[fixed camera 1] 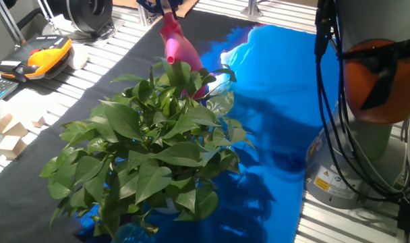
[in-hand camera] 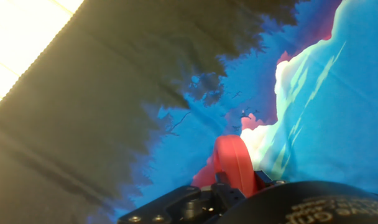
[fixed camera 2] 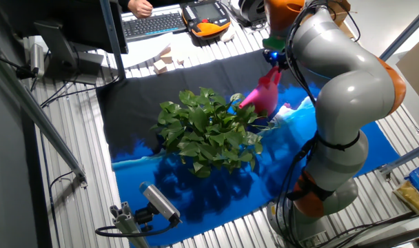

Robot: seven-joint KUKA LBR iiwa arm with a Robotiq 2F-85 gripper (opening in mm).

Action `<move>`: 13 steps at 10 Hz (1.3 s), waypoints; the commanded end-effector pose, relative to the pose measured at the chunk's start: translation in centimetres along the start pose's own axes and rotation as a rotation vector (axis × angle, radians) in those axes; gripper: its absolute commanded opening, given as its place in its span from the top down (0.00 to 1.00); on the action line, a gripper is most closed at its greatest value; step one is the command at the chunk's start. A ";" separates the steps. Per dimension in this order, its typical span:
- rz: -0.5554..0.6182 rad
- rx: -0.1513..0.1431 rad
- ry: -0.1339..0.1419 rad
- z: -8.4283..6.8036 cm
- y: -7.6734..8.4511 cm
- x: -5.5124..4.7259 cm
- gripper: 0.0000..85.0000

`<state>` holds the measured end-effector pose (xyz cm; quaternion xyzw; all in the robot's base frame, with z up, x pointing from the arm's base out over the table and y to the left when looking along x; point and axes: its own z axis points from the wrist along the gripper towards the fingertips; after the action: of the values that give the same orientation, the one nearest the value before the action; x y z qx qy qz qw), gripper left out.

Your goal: Water the plant

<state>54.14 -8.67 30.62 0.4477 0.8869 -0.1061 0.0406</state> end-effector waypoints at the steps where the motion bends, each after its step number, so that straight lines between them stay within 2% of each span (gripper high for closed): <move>1: 0.000 -0.009 0.010 0.0 0.0 0.0 1.00; 3: -0.008 -0.013 0.019 0.0 0.0 0.0 1.00; 5: -0.027 -0.023 0.046 0.0 0.0 0.0 1.00; 7: -0.012 0.019 0.017 -1.2 -0.3 0.3 1.00; 9: 0.004 0.035 0.013 -2.8 -1.1 0.8 1.00; 11: 0.021 0.059 -0.005 -3.5 -2.0 1.0 1.00; 13: 0.067 0.111 -0.044 -4.1 -3.3 0.7 1.00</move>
<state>51.15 -9.07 35.00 0.4774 0.8622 -0.1648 0.0391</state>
